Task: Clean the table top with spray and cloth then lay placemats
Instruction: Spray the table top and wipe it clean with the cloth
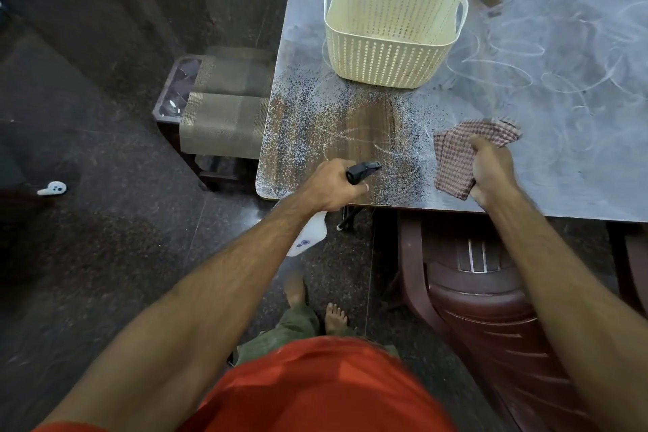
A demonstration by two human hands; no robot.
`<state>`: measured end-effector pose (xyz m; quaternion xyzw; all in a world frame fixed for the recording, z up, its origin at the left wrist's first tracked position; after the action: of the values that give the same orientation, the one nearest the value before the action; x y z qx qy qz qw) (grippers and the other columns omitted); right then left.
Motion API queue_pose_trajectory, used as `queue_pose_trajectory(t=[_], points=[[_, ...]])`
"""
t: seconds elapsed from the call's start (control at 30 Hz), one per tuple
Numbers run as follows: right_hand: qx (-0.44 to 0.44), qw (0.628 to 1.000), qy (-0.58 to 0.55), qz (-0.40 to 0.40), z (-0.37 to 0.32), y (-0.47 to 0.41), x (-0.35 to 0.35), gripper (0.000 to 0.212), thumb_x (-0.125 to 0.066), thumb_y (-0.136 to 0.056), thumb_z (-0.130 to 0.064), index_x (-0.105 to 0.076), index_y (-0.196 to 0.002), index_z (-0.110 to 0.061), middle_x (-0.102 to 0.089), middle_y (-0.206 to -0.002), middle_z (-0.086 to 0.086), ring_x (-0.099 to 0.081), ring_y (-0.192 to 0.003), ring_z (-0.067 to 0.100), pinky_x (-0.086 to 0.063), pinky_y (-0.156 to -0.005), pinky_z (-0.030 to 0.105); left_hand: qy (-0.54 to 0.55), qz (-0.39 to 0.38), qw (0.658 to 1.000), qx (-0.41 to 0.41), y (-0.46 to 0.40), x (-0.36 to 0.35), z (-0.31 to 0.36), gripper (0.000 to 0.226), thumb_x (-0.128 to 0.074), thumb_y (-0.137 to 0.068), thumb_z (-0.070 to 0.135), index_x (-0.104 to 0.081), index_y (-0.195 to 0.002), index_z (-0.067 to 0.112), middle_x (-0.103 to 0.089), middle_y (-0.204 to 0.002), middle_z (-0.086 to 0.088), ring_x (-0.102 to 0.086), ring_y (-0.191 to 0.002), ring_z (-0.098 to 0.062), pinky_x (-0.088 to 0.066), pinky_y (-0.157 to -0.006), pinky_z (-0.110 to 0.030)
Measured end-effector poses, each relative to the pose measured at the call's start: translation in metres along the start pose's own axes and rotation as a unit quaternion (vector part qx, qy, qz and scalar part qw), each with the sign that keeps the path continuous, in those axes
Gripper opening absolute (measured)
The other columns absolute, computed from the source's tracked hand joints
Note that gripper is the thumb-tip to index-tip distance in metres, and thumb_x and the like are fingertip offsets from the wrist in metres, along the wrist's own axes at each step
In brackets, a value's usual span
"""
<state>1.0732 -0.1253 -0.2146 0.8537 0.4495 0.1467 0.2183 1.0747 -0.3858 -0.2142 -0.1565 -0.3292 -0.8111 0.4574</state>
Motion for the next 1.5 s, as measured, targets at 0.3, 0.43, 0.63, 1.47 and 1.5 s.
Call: queue_pose_trajectory(t=[0.3,0.43,0.63,1.47,1.5], points=[[0.212,0.94,0.266,-0.02,0.016,0.004,-0.015,0.021,-0.043,-0.106,-0.025,-0.059,-0.1,-0.013,-0.054,-0.071,-0.001,-0.047,-0.058,0.013,-0.039,-0.055,0.028,0.106,0.101,0.988,0.05,0.007,0.018,-0.014,0.026,-0.065,-0.094,0.027,-0.065,-0.101,0.002,-0.054,-0.073,-0.006,-0.05,-0.056,-0.015,-0.051,-0.05,-0.027],[0.308,0.812,0.442,-0.224,0.06,0.016,-0.04,0.033,-0.044,-0.104,-0.04,-0.054,-0.116,-0.01,-0.062,-0.104,0.007,-0.058,-0.089,0.007,-0.05,-0.079,0.031,0.135,0.153,0.977,0.068,0.016,0.031,-0.026,0.018,-0.066,-0.093,0.023,-0.064,-0.095,0.006,-0.055,-0.067,-0.005,-0.05,-0.052,-0.013,-0.049,-0.046,-0.025],[0.319,0.696,0.613,-0.194,0.103,-0.015,-0.037,0.072,-0.019,-0.098,-0.062,-0.026,-0.156,-0.019,-0.014,-0.165,0.011,-0.011,-0.152,0.029,-0.013,-0.122,0.052,0.139,0.2,0.965,0.093,0.027,0.047,-0.049,0.028,-0.066,-0.093,0.028,-0.067,-0.105,0.003,-0.071,-0.099,-0.022,-0.048,-0.039,-0.003,-0.049,-0.05,-0.023],[0.337,0.627,0.681,-0.175,0.111,-0.018,-0.165,0.074,-0.017,-0.097,-0.063,-0.014,-0.158,-0.022,0.001,-0.166,0.013,0.006,-0.152,0.032,0.005,-0.122,0.053,0.193,0.243,0.946,0.1,0.039,0.125,-0.109,0.04,-0.064,-0.078,0.041,-0.067,-0.097,0.006,-0.066,-0.097,-0.029,-0.049,-0.045,-0.018,-0.046,-0.051,-0.029],[0.337,0.629,0.68,-0.17,0.113,-0.016,-0.181,0.073,-0.016,-0.098,-0.062,-0.009,-0.159,-0.021,0.005,-0.166,0.013,0.009,-0.152,0.032,0.007,-0.122,0.052,0.194,0.241,0.946,0.096,0.037,0.128,-0.111,0.038,-0.065,-0.079,0.04,-0.067,-0.097,0.007,-0.066,-0.097,-0.028,-0.05,-0.045,-0.017,-0.046,-0.05,-0.027]])
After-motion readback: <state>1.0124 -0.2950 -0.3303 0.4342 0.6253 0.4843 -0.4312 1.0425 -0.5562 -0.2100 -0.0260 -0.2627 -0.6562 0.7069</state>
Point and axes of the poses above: each hand's wrist, its own y-axis away from the middle knuckle, its own x-axis out of the back of the hand, z = x × y, the point moved 1 cm from there along -y, towards the middle knuckle
